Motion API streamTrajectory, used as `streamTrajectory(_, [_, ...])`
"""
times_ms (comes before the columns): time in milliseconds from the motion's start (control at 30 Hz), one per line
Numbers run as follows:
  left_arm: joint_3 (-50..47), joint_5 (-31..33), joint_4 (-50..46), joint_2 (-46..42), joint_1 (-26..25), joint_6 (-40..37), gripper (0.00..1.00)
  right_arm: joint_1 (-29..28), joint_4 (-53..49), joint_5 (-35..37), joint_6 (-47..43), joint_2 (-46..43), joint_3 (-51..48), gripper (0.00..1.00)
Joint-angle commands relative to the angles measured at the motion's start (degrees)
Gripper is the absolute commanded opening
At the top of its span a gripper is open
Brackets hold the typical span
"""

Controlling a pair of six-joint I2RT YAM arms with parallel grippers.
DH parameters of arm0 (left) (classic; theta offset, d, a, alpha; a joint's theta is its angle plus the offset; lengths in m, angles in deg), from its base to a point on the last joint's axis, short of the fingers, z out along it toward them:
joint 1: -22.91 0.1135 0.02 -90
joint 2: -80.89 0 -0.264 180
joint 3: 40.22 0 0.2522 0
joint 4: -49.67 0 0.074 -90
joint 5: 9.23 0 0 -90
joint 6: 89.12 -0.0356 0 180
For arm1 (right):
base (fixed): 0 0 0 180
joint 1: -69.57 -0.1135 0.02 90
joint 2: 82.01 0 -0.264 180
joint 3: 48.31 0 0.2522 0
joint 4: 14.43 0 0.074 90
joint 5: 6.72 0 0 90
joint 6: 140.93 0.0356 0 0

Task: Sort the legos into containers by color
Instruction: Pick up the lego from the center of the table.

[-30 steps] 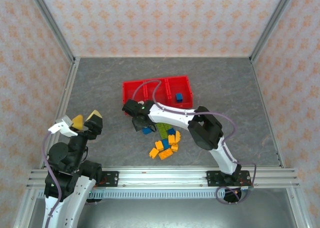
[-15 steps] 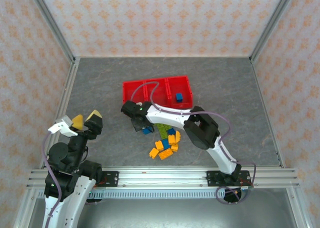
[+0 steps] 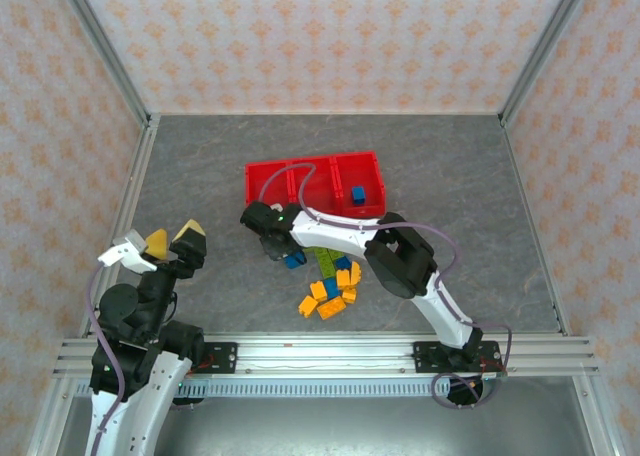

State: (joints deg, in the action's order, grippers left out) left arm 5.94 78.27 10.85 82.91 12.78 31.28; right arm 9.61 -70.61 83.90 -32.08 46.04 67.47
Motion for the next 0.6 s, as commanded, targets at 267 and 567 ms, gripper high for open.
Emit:
streamTrajectory(267, [-0.66, -1.43, 2.96, 2.30, -0.25, -0.33, 0.99, 0.94, 1.37, 7.22, -5.81, -13.53, 0.07, 0.26])
streamTrajectory(567, [-2.11, -7.40, 5.80, 7.74, -0.29, -0.96, 0.99, 13.85, 5.09, 7.62, -9.89, -21.76, -6.87, 0.26])
